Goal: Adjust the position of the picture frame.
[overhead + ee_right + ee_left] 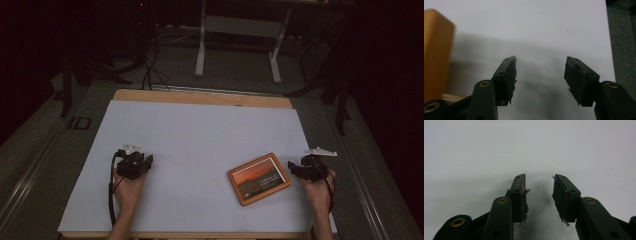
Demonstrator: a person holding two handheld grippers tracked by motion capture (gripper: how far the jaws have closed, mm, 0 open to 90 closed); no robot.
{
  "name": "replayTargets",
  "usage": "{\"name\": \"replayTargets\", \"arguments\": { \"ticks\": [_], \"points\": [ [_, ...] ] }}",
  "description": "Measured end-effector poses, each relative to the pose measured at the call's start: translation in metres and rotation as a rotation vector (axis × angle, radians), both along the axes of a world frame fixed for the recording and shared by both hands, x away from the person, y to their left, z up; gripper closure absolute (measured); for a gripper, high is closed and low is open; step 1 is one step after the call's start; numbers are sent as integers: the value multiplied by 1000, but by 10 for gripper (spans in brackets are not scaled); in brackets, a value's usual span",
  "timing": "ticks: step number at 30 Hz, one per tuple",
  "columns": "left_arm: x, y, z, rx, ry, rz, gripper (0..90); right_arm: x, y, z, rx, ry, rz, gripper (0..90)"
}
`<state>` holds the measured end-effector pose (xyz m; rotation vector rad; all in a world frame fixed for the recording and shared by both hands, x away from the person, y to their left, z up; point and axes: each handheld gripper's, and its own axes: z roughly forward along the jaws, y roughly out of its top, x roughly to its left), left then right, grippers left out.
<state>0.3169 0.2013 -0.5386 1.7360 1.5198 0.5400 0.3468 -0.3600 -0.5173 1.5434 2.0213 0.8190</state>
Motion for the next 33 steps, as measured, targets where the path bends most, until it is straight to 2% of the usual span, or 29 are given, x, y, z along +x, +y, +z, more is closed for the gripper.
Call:
{"name": "replayTargets", "arguments": {
  "ticks": [4,5,9,12,14,19,22,27,31,33],
  "points": [
    [-2,-5,6,-7,-19,-73,630,-3,2,4,14,-1,45,470],
    [-2,-5,6,-7,-19,-73,631,-3,2,4,14,-1,45,470],
    [-3,-9,10,5,-23,-126,644,-4,5,6,15,-1,76,496],
    [-6,-10,12,-5,-39,-145,630,-6,8,10,30,-8,102,512],
    [-8,-11,14,0,-44,-157,622,-10,16,16,-2,-28,133,515],
    [-10,-17,16,-52,-42,-205,622,-17,19,23,-7,-56,150,500],
    [-12,-28,16,-75,-31,-242,626,-22,19,29,25,-54,171,496],
    [-15,-44,17,-45,-28,-300,618,-30,23,40,34,-76,213,517],
    [-16,-52,15,-28,-17,-332,606,-36,28,48,42,-94,257,596],
    [-16,-54,15,-39,-13,-339,602,-40,31,50,36,-102,277,637]
  ]
}}
